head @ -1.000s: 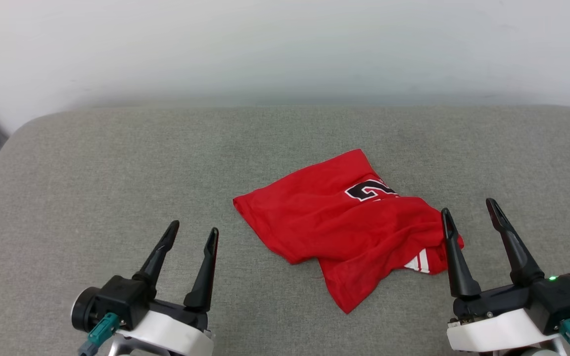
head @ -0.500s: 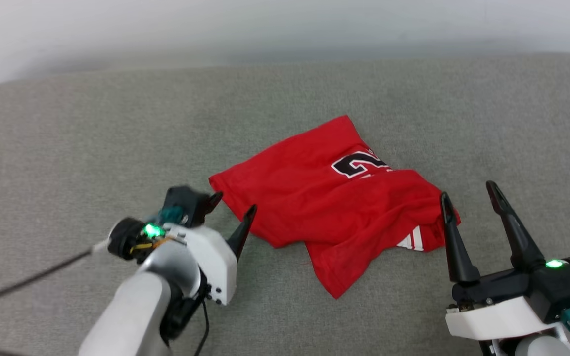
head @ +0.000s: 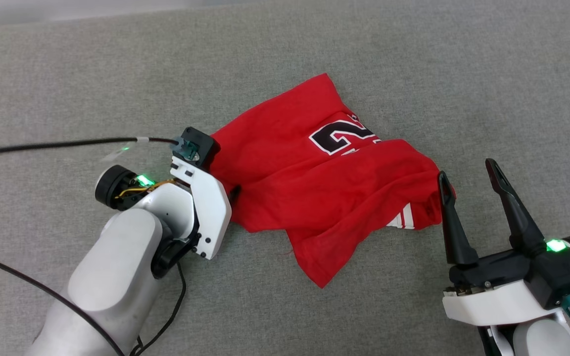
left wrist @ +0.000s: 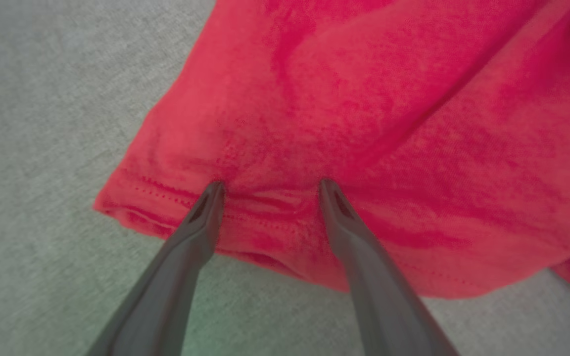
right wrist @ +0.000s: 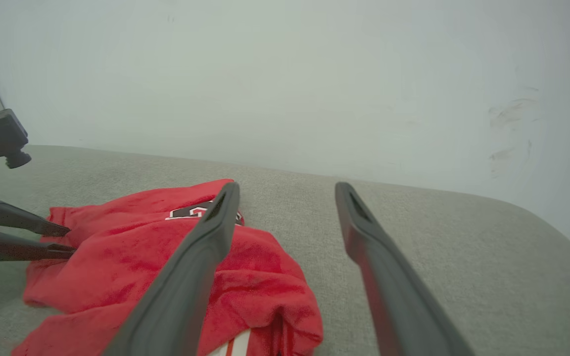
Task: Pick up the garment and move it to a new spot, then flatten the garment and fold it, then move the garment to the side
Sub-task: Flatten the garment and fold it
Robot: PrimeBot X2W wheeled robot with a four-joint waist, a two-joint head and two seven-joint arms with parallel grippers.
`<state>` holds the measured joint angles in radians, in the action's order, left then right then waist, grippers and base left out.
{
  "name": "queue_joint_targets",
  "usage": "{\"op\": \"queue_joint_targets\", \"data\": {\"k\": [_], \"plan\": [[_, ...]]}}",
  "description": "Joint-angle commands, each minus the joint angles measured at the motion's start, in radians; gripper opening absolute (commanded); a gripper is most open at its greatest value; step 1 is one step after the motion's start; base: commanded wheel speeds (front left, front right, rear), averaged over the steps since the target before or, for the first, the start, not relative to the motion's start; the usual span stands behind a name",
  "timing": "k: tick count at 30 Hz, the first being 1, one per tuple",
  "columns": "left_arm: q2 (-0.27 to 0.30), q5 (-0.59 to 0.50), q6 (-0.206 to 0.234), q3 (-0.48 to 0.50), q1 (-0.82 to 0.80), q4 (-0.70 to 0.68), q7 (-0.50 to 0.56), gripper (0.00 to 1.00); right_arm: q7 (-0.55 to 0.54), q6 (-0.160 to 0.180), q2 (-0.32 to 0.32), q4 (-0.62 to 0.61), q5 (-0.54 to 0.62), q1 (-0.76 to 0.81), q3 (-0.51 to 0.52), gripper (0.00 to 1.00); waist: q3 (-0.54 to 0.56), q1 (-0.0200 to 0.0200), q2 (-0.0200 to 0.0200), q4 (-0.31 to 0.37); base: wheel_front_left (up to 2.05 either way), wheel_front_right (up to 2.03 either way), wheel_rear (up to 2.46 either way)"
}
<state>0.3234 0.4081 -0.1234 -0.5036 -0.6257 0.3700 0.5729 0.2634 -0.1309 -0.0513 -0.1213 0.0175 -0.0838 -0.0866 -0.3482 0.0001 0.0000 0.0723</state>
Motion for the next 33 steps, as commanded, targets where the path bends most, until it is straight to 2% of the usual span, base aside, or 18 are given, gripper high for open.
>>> {"op": "queue_joint_targets", "data": {"k": [1, 2, 3, 4, 5, 11, 17, 21, 26, 29, 33], "plan": [[0.004, 0.000, -0.003, -0.012, 0.005, 0.024, 0.013, 1.00, 0.002, 0.000, 0.002, -0.003, -0.004, -0.011, 0.000, 1.00, -0.014, -0.0001, 0.0000, 0.010, 0.00, 0.00, 0.00], [0.008, 0.005, -0.003, -0.024, 0.010, 0.042, 0.023, 1.00, 0.002, 0.000, 0.002, -0.003, -0.005, -0.016, -0.001, 1.00, -0.017, -0.0001, 0.0000, 0.011, 0.00, 0.00, 0.00], [0.011, 0.012, -0.003, -0.035, 0.020, 0.058, 0.035, 0.62, 0.002, 0.000, 0.002, -0.003, -0.006, -0.018, -0.001, 1.00, -0.020, -0.0001, 0.0000, 0.012, 0.00, 0.00, 0.00], [0.015, 0.017, -0.004, -0.046, 0.028, 0.069, 0.042, 0.13, 0.002, 0.000, 0.002, -0.002, -0.006, -0.019, 0.000, 1.00, -0.021, -0.0001, 0.0000, 0.012, 0.00, 0.00, 0.00], [0.018, 0.022, -0.004, -0.055, 0.032, 0.074, 0.041, 0.00, 0.002, 0.000, 0.002, -0.001, -0.006, -0.017, 0.001, 1.00, -0.022, -0.0001, 0.0000, 0.011, 0.00, 0.00, 0.00], [0.029, 0.059, -0.006, -0.038, 0.050, 0.059, -0.067, 0.00, 0.002, 0.000, 0.002, 0.012, 0.001, -0.010, 0.003, 1.00, 0.010, -0.0001, 0.0000, -0.006, 0.00, 0.00, 0.00], [0.053, 0.090, 0.014, 0.018, 0.115, -0.048, -0.200, 0.00, 0.002, 0.000, 0.002, 0.024, 0.001, 0.012, 0.004, 1.00, 0.093, -0.0001, 0.0000, -0.028, 0.00, 0.00, 0.00], [0.085, 0.129, 0.054, 0.083, 0.209, -0.183, -0.261, 0.00, 0.002, 0.000, 0.002, 0.032, 0.002, 0.036, 0.010, 1.00, 0.151, -0.0001, 0.0000, -0.048, 0.00, 0.00, 0.00], [0.122, 0.193, 0.110, 0.188, 0.305, -0.424, -0.307, 0.00, 0.002, 0.000, 0.002, 0.038, 0.004, 0.064, 0.012, 1.00, 0.207, -0.0001, 0.0000, -0.070, 0.00, 0.00, 0.00], [0.151, 0.191, 0.140, 0.233, 0.313, -0.560, -0.308, 0.00, 0.002, 0.000, 0.002, 0.041, 0.003, 0.070, 0.006, 1.00, 0.229, -0.0001, 0.0000, -0.074, 0.00, 0.00, 0.00], [0.152, 0.208, 0.156, 0.253, 0.256, -0.676, -0.277, 0.00, 0.002, 0.000, 0.002, 0.047, -0.004, 0.068, -0.004, 1.00, 0.246, -0.0001, 0.0000, -0.066, 0.00, 0.00, 0.00]]}}
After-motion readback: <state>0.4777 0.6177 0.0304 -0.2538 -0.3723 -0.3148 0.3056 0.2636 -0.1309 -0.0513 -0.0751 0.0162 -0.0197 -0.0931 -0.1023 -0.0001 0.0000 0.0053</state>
